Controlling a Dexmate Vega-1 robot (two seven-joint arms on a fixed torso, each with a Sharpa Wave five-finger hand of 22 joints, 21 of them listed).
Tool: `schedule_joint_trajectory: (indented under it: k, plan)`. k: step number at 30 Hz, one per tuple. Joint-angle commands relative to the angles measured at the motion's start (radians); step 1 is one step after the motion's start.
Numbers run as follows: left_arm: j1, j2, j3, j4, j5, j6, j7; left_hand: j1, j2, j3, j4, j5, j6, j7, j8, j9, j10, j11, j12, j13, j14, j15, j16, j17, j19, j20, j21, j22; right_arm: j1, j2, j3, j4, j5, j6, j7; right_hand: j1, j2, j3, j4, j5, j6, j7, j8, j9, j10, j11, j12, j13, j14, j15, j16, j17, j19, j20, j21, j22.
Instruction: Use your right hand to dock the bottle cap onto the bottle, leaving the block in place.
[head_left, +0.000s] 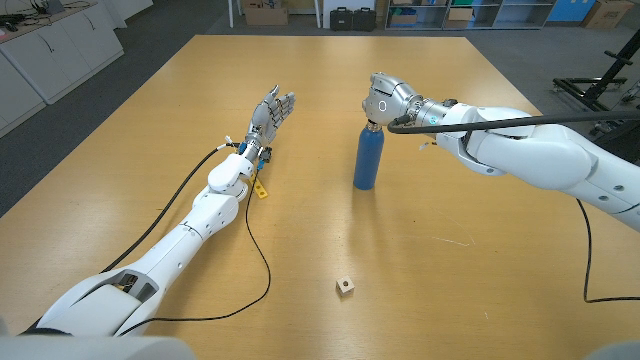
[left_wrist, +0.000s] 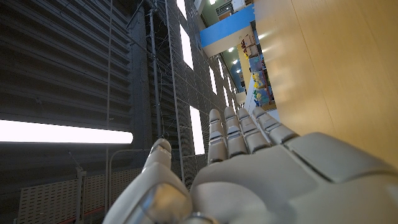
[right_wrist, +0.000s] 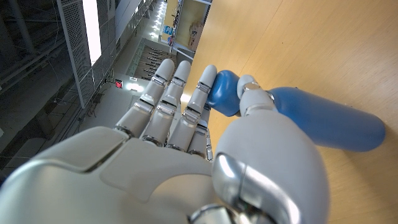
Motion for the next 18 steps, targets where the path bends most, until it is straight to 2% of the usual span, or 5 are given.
schedule_joint_trajectory:
  k: [1,18]
  plan:
    - [0.0,0.003,-0.003,0.001,-0.002,-0.001,-0.003,0.001,0.003,0.008,-0.001,-0.001,0.008,-0.001,-0.002,0.004,0.009,0.002,0.001,0.003,0.006,-0.021,-0.003,0.003,0.006,-0.026,-0.004,0.003,-0.01,0.002,0.002,-0.002,0.008,-0.012,0.005,0.123,0.116,0.005,0.005,0.004,0.252,-0.175,0.095,0.004,0.013,-0.001,-0.002,0.005,0.011,-0.134,0.001,0.002,-0.004,-0.138,0.009,0.003]
    - [-0.006,0.0,-0.001,0.01,-0.004,-0.001,-0.012,0.001,0.003,0.008,-0.001,-0.001,0.008,-0.001,-0.003,0.005,0.009,0.0,-0.001,0.003,0.007,-0.021,-0.004,0.003,0.006,-0.026,-0.004,0.003,-0.026,-0.018,0.022,-0.012,0.02,-0.017,-0.007,0.123,0.114,0.005,0.006,0.003,0.257,-0.175,0.105,0.004,0.02,-0.001,-0.005,0.011,0.018,-0.133,-0.004,0.005,-0.006,-0.136,0.012,0.003]
